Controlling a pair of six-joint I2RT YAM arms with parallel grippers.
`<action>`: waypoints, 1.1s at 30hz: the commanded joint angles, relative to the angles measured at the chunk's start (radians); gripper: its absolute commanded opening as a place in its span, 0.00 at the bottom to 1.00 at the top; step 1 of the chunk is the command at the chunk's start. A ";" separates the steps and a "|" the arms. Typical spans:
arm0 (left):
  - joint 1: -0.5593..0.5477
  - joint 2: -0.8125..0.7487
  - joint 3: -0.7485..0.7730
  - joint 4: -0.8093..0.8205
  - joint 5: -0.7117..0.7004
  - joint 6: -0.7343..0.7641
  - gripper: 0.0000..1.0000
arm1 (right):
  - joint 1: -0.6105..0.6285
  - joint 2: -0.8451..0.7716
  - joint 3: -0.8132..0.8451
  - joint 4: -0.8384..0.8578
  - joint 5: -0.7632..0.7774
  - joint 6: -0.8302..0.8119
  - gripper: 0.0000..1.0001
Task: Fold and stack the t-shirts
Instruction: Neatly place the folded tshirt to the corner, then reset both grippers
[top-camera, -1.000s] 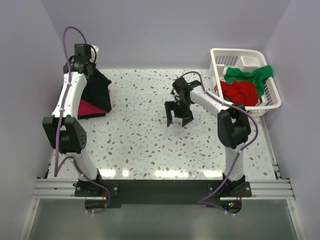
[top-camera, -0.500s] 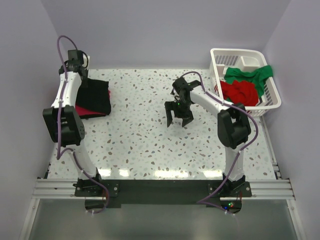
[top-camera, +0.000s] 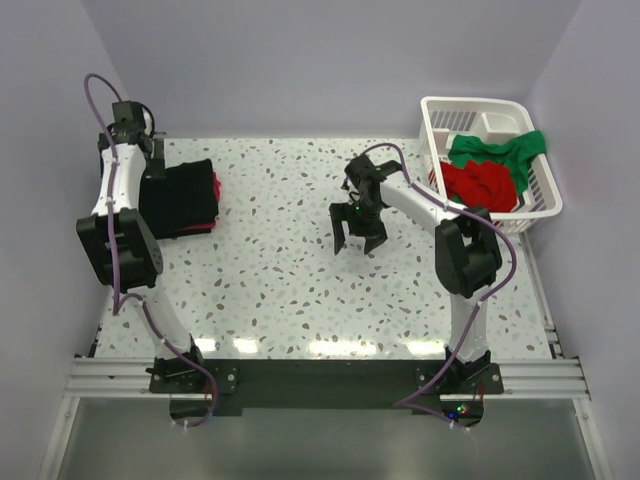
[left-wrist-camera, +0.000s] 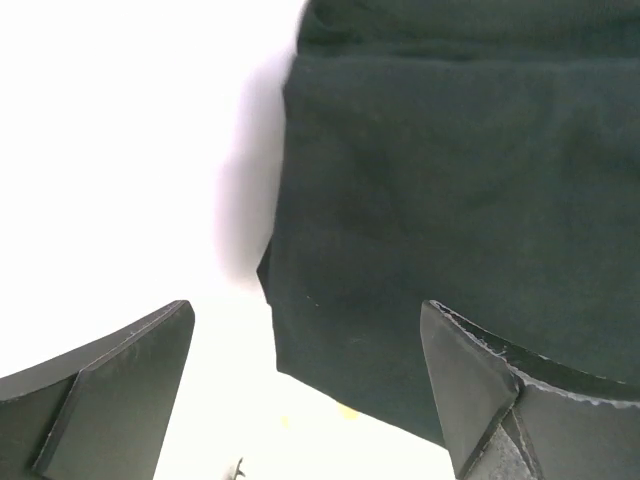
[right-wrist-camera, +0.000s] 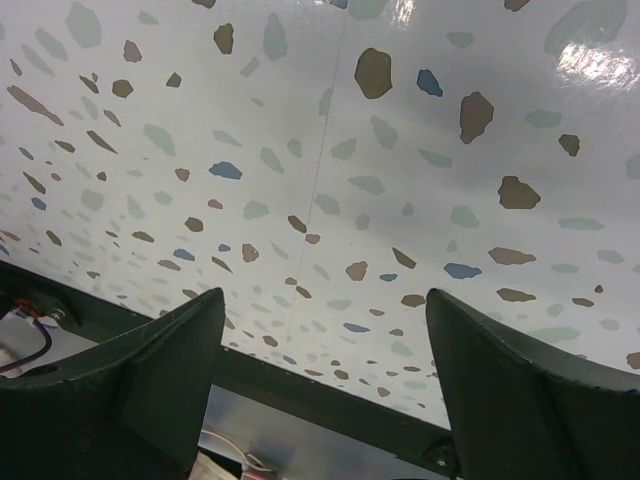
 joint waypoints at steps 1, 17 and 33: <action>0.001 -0.022 0.070 0.007 -0.012 -0.064 1.00 | -0.002 -0.022 0.005 -0.012 -0.004 -0.008 0.85; -0.315 -0.403 -0.443 0.297 0.128 -0.412 1.00 | -0.004 -0.124 -0.029 0.114 0.059 0.003 0.85; -0.872 -0.565 -0.735 0.467 0.034 -0.598 1.00 | -0.005 -0.317 -0.210 0.346 0.156 -0.011 0.85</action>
